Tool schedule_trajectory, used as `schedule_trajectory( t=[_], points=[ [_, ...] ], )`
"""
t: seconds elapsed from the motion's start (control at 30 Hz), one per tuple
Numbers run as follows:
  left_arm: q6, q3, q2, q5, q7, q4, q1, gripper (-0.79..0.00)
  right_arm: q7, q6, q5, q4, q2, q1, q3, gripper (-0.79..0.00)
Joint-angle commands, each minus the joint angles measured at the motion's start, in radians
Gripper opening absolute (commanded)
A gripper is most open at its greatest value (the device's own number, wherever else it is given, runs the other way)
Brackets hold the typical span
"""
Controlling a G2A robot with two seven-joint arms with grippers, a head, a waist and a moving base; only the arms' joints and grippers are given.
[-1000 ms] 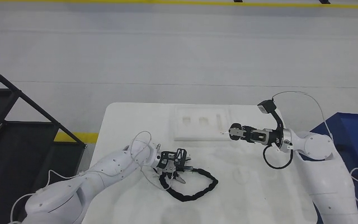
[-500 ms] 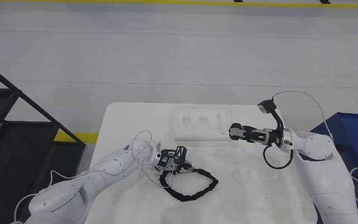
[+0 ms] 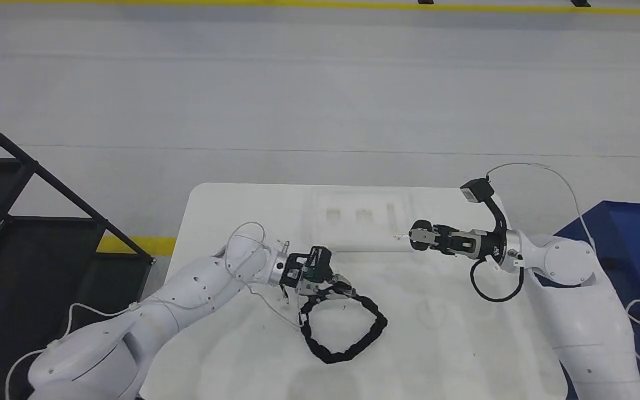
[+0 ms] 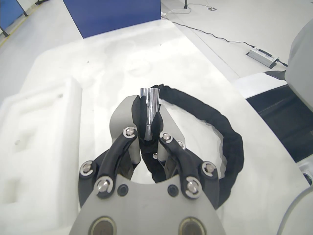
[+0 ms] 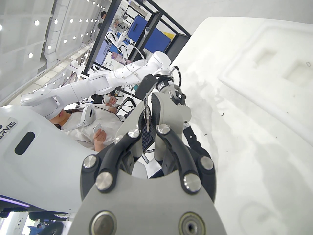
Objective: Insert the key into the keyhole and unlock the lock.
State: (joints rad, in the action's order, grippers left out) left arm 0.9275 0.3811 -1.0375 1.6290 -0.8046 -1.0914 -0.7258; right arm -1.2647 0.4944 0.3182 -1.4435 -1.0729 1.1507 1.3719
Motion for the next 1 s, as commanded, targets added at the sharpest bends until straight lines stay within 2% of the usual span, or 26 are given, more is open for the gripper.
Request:
schedule_trajectory(
  t=[0.0,0.23,0.43,0.5,0.73,0.97],
  points=[
    [0.004,0.022,0.012,-0.001,-0.008,-0.034,0.001,-0.785,-0.007,-0.052,-0.020,-0.021,0.003,0.009,-0.008,-0.785],
    [0.007,0.098,0.043,-0.018,0.015,-0.156,0.003,-0.785,-0.067,-0.207,-0.040,-0.136,0.019,0.065,-0.013,-0.785],
    [0.005,0.141,0.052,-0.038,0.031,-0.240,-0.005,-0.785,-0.064,-0.289,-0.079,-0.313,0.038,0.145,0.043,-0.785],
    [0.014,0.142,0.050,-0.032,0.005,-0.266,-0.002,-0.785,-0.043,-0.308,-0.143,-0.374,0.045,0.167,0.066,-0.785],
    [-0.013,0.134,0.025,-0.036,-0.012,-0.250,0.012,-0.785,0.056,-0.364,-0.314,-0.590,0.064,0.270,0.166,-0.785],
    [-0.042,0.132,0.000,-0.054,-0.028,-0.227,0.027,-0.785,0.097,-0.404,-0.376,-0.705,0.075,0.352,0.239,-0.785]
  ],
)
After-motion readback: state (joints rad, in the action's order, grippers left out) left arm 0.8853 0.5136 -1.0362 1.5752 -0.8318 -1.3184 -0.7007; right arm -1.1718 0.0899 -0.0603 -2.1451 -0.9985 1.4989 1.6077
